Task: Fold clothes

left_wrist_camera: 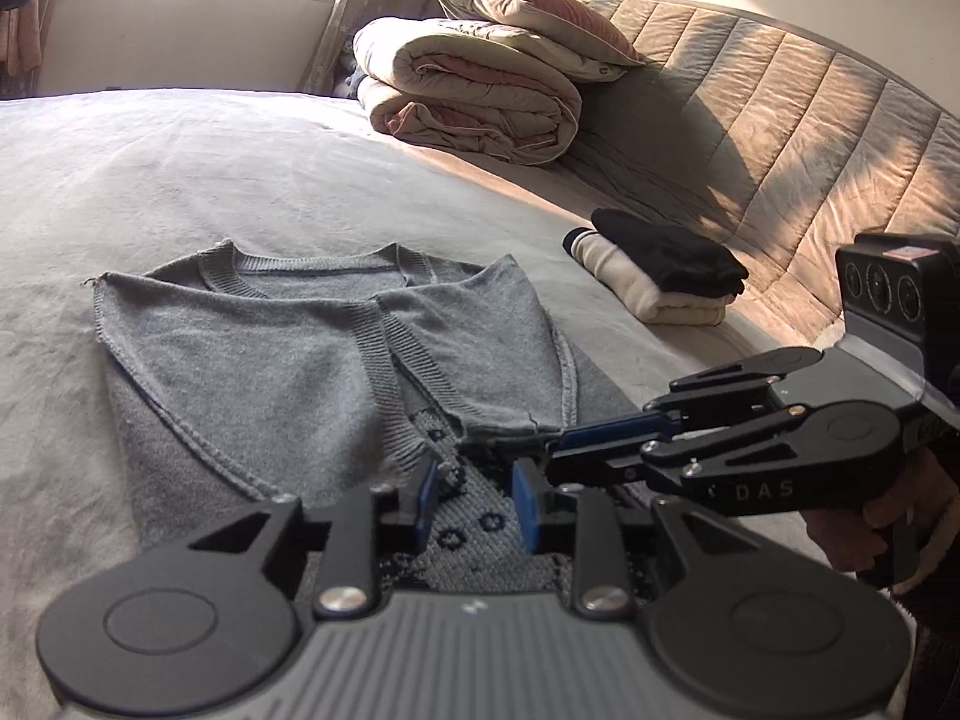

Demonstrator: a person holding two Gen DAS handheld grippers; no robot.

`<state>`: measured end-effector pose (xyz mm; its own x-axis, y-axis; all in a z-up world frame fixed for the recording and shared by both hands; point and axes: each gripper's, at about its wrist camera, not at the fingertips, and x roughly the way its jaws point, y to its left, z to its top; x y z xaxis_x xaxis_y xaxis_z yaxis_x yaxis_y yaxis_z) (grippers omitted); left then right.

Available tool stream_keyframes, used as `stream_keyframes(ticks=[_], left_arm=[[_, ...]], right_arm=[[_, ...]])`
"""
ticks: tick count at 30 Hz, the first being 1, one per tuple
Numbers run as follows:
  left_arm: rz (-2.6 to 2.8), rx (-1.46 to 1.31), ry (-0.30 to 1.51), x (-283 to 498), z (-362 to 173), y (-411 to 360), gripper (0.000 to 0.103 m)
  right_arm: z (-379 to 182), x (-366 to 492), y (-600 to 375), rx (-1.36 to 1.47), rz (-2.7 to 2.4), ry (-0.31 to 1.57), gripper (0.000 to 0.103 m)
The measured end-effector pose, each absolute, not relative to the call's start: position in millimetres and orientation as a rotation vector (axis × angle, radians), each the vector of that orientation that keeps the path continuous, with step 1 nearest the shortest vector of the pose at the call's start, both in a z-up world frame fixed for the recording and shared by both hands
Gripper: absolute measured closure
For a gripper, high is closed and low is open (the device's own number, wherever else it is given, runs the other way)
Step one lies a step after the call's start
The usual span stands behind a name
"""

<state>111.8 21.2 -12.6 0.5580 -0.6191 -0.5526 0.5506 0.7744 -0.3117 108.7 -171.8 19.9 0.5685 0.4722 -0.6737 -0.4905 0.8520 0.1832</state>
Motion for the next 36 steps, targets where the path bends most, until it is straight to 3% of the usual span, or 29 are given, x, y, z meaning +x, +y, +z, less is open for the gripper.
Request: stream_keyframes(ticks=[7, 18, 27, 29, 31, 36], left_arm=[[-0.644, -0.081, 0.743, 54.9, 8.7, 48.7, 0.075], [-0.653, 0.001, 0.947, -55.5, -30.5, 56.3, 0.076], [-0.71, -0.054, 0.926, -134.7, -28.2, 62.7, 0.075], [-0.667, -0.079, 0.919, -145.2, -20.2, 70.1, 0.073], [-0.587, -0.103, 0.919, -152.7, -12.3, 79.7, 0.063], [-0.48, -0.232, 0.95, -150.9, -5.5, 113.4, 0.061]], right_arm=[[37.0, 57.5, -199.4, 0.041, 0.513, 0.831, 0.074], [26.0, -43.9, -202.8, 0.0, 0.464, 1.032, 0.074], [21.8, -121.1, -199.8, 0.096, 0.514, 1.082, 0.072], [27.4, -133.7, -202.3, 0.108, 0.493, 1.066, 0.072], [33.8, -143.5, -208.6, 0.124, 0.462, 1.045, 0.068], [42.6, -153.2, -237.4, 0.178, 0.379, 1.013, 0.063]])
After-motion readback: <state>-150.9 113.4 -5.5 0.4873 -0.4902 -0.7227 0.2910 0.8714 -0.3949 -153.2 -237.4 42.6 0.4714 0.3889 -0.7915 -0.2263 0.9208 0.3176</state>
